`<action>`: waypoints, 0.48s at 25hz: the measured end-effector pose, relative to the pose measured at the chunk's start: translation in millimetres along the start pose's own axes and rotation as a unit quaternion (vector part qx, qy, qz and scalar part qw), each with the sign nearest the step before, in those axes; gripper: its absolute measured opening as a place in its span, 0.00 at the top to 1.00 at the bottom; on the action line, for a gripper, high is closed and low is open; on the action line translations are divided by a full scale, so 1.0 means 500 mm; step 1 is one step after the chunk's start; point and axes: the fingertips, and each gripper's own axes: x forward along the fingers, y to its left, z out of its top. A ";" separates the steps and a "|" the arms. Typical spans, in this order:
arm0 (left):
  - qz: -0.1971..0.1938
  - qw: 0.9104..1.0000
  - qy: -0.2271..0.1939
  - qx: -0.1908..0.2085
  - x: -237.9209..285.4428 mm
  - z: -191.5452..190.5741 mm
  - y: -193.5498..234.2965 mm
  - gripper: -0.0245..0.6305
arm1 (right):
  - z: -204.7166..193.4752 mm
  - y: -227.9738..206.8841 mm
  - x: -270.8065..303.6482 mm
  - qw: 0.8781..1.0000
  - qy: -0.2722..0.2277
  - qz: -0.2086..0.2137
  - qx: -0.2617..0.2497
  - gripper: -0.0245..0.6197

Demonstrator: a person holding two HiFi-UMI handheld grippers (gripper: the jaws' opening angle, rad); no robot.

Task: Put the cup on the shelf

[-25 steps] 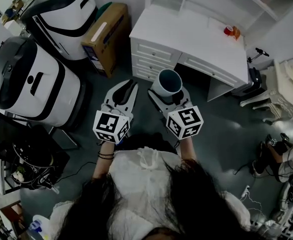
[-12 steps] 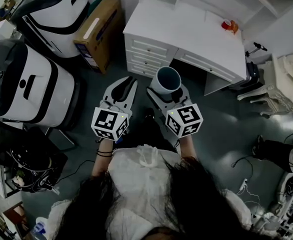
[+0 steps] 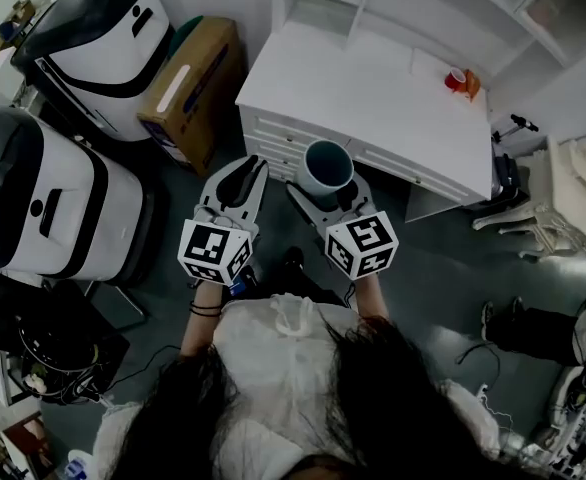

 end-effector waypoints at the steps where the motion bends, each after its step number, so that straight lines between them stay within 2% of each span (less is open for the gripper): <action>1: 0.002 1.000 -0.002 0.000 0.025 0.007 0.010 0.88 | 0.009 -0.021 0.015 1.000 -0.001 0.001 -0.001 0.41; 12: 0.003 1.000 0.005 0.004 0.246 0.017 0.061 0.88 | 0.065 -0.194 0.132 1.000 -0.008 0.018 0.000 0.41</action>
